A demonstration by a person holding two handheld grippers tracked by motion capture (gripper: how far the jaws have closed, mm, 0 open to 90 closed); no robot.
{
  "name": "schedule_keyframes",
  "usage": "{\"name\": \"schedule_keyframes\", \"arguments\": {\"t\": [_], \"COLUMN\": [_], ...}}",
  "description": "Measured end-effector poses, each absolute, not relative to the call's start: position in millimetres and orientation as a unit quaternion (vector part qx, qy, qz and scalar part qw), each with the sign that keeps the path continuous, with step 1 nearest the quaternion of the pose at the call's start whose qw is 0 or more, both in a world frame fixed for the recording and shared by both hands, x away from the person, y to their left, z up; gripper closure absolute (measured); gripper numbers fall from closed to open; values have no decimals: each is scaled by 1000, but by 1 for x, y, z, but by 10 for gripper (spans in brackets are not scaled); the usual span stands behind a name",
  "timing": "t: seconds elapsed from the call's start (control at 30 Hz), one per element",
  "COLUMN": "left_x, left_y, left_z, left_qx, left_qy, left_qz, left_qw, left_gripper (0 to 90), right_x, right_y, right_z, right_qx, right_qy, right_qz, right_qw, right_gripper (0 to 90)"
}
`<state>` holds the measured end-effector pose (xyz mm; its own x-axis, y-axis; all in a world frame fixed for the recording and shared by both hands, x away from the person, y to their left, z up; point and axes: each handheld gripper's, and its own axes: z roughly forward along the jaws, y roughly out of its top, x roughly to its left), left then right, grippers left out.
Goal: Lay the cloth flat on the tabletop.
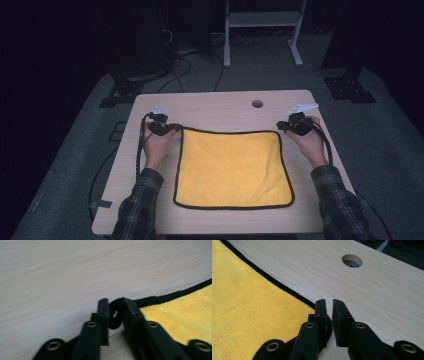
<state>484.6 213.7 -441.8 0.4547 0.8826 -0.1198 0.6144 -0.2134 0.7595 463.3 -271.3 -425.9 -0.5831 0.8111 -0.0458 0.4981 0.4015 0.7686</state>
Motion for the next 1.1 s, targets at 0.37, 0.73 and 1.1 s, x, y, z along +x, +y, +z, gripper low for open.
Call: {"name": "schedule_keyframes", "arguments": {"t": [0.37, 0.73, 1.1], "left_x": [465, 427, 394], "left_y": [230, 238, 248], "left_z": [-435, -430, -438], "left_qx": [769, 783, 786], "left_qy": [485, 467, 470], "left_qz": [164, 169, 164], "left_qw": [383, 375, 367], "left_gripper": [416, 412, 393], "right_x": [448, 420, 389], "right_y": [-292, -313, -328], "right_z": [-436, -446, -461], "right_qx": [434, 457, 472], "right_qy": [789, 780, 775], "right_qz": [377, 373, 367], "right_qw": [218, 208, 204], "right_gripper": [444, 398, 356]}}
